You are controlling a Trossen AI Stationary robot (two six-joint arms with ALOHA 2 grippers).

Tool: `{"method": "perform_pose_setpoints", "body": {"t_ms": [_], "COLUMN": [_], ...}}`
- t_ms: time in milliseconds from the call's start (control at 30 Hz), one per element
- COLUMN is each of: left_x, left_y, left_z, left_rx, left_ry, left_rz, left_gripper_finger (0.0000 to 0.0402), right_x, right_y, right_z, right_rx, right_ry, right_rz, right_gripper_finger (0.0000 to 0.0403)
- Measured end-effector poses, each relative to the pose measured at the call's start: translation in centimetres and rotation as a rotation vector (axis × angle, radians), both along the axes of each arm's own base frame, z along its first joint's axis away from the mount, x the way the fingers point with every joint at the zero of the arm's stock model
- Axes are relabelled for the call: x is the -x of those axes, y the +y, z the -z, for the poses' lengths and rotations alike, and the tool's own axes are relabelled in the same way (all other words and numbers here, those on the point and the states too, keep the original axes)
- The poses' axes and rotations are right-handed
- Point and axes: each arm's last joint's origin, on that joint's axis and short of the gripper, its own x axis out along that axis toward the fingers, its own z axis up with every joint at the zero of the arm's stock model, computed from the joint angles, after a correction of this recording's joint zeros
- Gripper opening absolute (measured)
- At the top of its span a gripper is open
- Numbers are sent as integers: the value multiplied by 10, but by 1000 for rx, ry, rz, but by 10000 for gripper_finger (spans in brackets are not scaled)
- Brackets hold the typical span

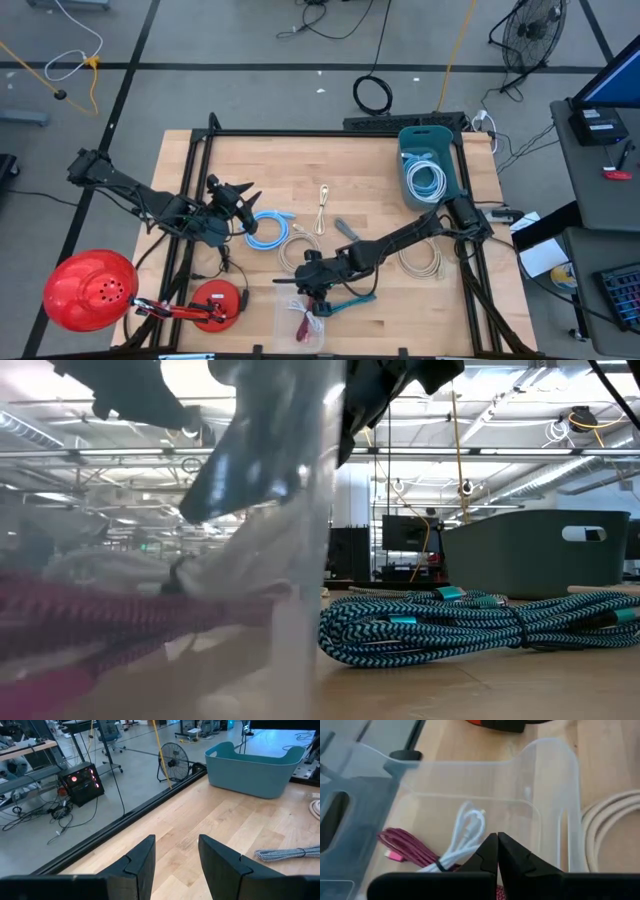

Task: Pick & Place USB Port
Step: Adjust the transparent bin on the table, then put the white charger cable into the transparent bin

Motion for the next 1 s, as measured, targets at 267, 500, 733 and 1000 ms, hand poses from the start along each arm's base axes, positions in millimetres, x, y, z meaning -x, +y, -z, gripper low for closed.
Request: {"method": "perform_pose_setpoints", "body": {"t_ms": [267, 500, 733, 1000], "left_x": [0, 0, 0, 2], "left_y": [0, 0, 0, 1], "left_z": [0, 0, 1, 4], "left_rx": [-1, -2, 1, 26], "left_ry": [-1, -1, 3, 39], "left_rz": [-2, -3, -3, 15], "left_gripper_finger": [154, 154, 154, 154], "right_x": [1, 2, 1, 16], "right_y": [6, 25, 30, 41], "right_z": [-2, -16, -31, -64], "right_rx": [-119, -99, 48, 191], "right_ry": [26, 1, -125, -263], "right_rz": [-89, -146, -129, -214], "right_gripper_finger": [1, 30, 64, 56]}}
